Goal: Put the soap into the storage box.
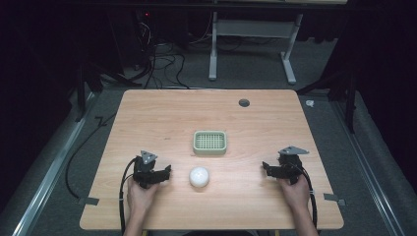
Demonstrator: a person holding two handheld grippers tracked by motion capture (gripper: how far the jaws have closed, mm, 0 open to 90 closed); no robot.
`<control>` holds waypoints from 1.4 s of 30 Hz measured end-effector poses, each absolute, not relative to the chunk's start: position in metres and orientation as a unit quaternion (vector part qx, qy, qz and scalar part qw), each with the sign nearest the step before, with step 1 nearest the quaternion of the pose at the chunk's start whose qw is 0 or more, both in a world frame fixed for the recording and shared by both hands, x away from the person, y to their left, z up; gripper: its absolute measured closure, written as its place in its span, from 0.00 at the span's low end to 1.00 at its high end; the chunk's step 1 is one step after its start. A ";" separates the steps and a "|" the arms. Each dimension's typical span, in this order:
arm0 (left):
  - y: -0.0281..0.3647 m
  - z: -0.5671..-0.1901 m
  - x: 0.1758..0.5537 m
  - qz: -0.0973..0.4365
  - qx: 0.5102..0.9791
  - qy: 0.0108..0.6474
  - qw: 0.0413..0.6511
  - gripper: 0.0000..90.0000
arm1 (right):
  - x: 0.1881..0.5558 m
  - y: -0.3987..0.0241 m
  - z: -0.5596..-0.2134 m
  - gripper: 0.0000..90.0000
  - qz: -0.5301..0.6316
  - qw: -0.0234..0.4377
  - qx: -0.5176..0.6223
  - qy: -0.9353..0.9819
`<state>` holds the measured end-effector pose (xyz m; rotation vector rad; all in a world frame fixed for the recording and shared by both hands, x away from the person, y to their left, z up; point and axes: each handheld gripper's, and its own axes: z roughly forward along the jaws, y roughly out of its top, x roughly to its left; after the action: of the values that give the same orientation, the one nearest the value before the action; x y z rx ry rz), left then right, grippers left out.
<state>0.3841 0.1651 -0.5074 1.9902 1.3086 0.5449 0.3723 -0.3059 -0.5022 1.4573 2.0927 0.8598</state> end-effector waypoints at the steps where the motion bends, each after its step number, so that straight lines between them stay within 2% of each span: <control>1: 0.165 -0.507 0.384 0.210 0.764 0.505 0.342 0.23 | 0.372 -0.306 -0.502 0.21 0.311 0.223 0.528 0.758; 20: 0.170 -0.498 0.382 0.201 0.771 0.494 0.347 0.24 | 0.372 -0.306 -0.502 0.21 0.312 0.224 0.527 0.758; 34: 0.169 -0.480 0.365 0.178 0.765 0.475 0.398 0.21 | 0.372 -0.306 -0.502 0.21 0.312 0.224 0.527 0.758; 42: 0.162 -0.469 0.355 0.183 0.771 0.460 0.400 0.19 | 0.372 -0.306 -0.502 0.21 0.312 0.224 0.527 0.758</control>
<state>0.3551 0.1616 -0.4693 1.9498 1.1637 0.4632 0.3723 -0.3057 -0.5023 1.4536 2.0933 0.8612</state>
